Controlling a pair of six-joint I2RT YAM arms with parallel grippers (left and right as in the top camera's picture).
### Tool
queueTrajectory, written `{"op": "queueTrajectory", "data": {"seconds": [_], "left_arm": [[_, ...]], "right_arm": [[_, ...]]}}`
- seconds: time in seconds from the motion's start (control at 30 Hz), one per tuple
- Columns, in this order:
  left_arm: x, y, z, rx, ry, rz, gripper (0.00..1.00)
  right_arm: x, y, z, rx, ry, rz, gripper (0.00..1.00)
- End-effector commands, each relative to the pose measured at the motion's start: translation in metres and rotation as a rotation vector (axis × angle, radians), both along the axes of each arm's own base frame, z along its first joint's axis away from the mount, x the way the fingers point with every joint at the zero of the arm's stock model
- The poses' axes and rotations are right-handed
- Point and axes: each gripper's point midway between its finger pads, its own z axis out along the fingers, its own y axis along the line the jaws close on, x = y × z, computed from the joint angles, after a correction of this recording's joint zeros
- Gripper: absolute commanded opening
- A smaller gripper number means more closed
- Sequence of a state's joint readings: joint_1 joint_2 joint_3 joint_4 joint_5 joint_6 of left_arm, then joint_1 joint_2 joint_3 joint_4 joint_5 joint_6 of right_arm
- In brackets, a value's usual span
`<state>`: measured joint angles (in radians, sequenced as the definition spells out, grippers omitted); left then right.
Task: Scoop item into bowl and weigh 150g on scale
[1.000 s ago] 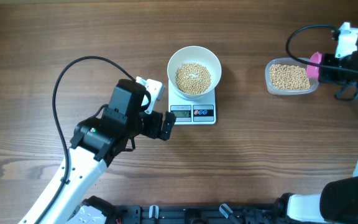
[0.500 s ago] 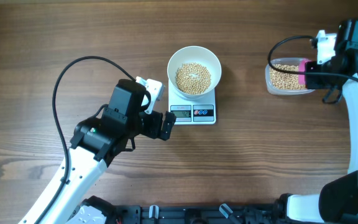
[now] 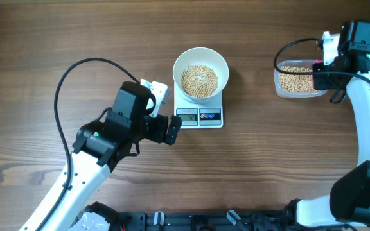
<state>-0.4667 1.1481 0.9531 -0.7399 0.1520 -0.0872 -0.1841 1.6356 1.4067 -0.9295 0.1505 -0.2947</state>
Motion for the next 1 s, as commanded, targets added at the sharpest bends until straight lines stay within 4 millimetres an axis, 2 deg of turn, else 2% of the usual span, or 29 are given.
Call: {"op": "queueTrajectory", "data": {"seconds": [0.0, 0.13, 0.43, 0.6, 0.7, 0.97], "left_arm": [[0.0, -0.003, 0.002, -0.003, -0.01, -0.027, 1.0], [-0.001, -0.003, 0.002, -0.002, -0.01, -0.027, 1.0], [0.0, -0.003, 0.002, -0.003, -0.01, -0.026, 1.0], [0.0, -0.003, 0.002, -0.003, -0.01, -0.026, 1.0], [0.0, -0.003, 0.002, -0.003, -0.01, -0.027, 1.0], [0.0, -0.003, 0.002, -0.003, -0.01, -0.026, 1.0]], "right_arm": [[0.0, 0.002, -0.016, -0.005, 0.049, 0.018, 0.04], [-0.001, 0.003, -0.027, 0.013, 0.079, 0.015, 0.04], [-0.002, 0.034, -0.05, 0.185, 0.131, 0.084, 0.04], [-0.006, 0.053, -0.051, 0.284, 0.147, 0.137, 0.04], [-0.008, 0.058, -0.051, 0.313, 0.151, 0.14, 0.04], [-0.005, 0.083, -0.052, 0.469, 0.138, 0.182, 0.04]]}}
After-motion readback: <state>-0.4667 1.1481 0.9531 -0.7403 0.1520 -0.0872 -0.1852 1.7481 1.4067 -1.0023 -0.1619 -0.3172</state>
